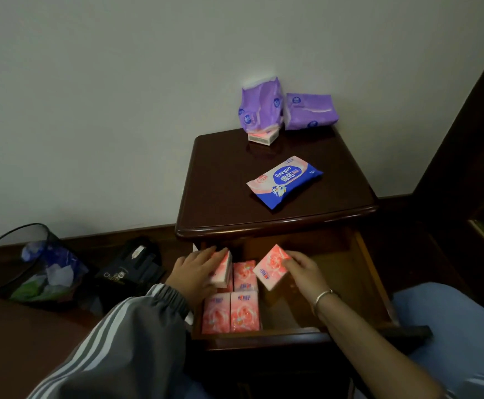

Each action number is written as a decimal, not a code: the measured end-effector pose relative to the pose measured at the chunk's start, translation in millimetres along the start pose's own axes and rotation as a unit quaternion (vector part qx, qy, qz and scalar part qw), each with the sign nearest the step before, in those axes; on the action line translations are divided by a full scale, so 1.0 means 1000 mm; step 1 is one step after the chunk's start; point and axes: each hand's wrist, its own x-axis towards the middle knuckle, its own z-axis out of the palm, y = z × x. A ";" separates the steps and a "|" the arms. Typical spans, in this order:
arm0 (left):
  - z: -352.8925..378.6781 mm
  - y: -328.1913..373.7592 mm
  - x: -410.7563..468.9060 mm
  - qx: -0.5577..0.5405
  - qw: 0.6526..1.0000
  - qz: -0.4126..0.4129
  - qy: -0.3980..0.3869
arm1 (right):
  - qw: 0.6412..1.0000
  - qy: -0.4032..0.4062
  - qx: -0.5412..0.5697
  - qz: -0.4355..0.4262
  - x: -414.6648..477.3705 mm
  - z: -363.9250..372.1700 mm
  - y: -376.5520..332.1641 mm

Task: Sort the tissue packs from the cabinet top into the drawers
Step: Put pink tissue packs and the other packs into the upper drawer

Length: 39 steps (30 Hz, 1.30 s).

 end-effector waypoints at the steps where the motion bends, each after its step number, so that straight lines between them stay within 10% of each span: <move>1: 0.002 0.002 0.001 0.026 1.000 0.005 -0.004 | 1.000 0.002 -0.002 -0.003 0.000 -0.001 0.001; 13: 0.033 0.004 -0.014 0.019 0.997 -0.066 0.019 | 0.998 -0.002 -0.050 -0.031 0.009 0.009 0.003; 21: 0.043 0.013 -0.012 -0.099 0.985 -0.075 0.121 | 0.945 -0.068 -0.309 -0.088 0.023 0.049 -0.006; 39: 0.043 0.013 -0.010 -0.139 0.979 -0.068 0.133 | 0.960 -0.224 -0.166 0.020 -0.009 0.049 -0.007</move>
